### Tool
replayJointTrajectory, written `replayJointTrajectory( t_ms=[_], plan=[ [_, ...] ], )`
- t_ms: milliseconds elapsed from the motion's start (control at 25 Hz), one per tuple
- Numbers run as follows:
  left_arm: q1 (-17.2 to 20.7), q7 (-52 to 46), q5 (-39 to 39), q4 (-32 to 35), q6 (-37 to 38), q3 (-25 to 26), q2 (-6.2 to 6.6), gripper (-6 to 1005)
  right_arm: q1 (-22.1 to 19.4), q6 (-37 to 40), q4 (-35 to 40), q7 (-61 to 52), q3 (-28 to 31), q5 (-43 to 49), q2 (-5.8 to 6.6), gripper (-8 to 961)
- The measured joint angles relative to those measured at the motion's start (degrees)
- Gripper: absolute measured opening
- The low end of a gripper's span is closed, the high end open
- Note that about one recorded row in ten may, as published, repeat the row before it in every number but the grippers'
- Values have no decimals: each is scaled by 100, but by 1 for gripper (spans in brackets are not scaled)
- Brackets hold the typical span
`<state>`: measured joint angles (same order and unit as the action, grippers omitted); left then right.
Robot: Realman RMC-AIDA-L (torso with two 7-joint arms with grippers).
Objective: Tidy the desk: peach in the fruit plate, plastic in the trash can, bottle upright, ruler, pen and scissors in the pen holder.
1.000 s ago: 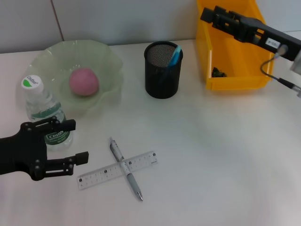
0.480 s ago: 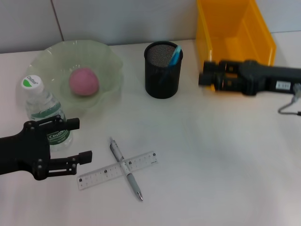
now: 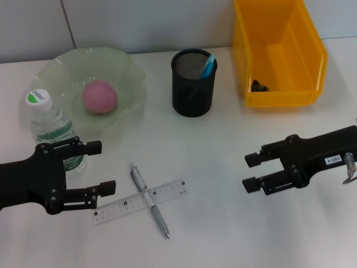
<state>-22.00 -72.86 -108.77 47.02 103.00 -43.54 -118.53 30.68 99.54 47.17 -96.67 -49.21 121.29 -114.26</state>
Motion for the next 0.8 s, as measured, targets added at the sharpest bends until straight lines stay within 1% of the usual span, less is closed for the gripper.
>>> replayJointTrajectory(
  t_ms=[40,80,240,280,320,360,440,480,520,600,640,680,720,800],
  plan=[
    [0,0,0,0,0,0,0,776,0,0,0,0,0,0,0,715],
    [-14,0,0,34,10,-64,1,776,-31,3,184,23,1,184,-70,715],
    [-106,-41,4,68,90,-183,3,775,-32,4,282,91,-3,341,-98,715],
    [-222,-149,5,139,147,-350,3,775,-2,4,289,106,-14,413,-98,715],
    [-222,-149,5,139,147,-350,3,775,-2,4,289,106,-14,413,-98,715],
    [-289,-240,7,209,159,-461,1,775,13,5,290,110,-28,434,-97,715],
    [-425,-505,7,433,167,-775,-4,774,30,6,292,117,-48,448,-82,715],
    [-542,-771,19,735,164,-1047,-8,774,47,14,296,120,-58,451,-61,715],
    [-542,-771,19,735,164,-1047,-8,774,47,14,296,120,-58,451,-61,715],
    [-673,-1050,66,1074,162,-1241,-10,773,63,41,306,121,-54,453,-48,715],
    [-673,-1050,66,1074,162,-1241,-10,773,74,57,318,121,-46,453,-39,715],
    [-855,-1504,122,1642,170,-1528,-10,773,91,74,331,119,-33,454,-10,715],
    [-855,-1504,122,1642,170,-1528,-10,773,91,74,331,119,-33,454,-10,715],
    [-963,-1936,106,2163,142,-1751,-5,772,123,75,334,97,-29,463,25,715]
  ],
)
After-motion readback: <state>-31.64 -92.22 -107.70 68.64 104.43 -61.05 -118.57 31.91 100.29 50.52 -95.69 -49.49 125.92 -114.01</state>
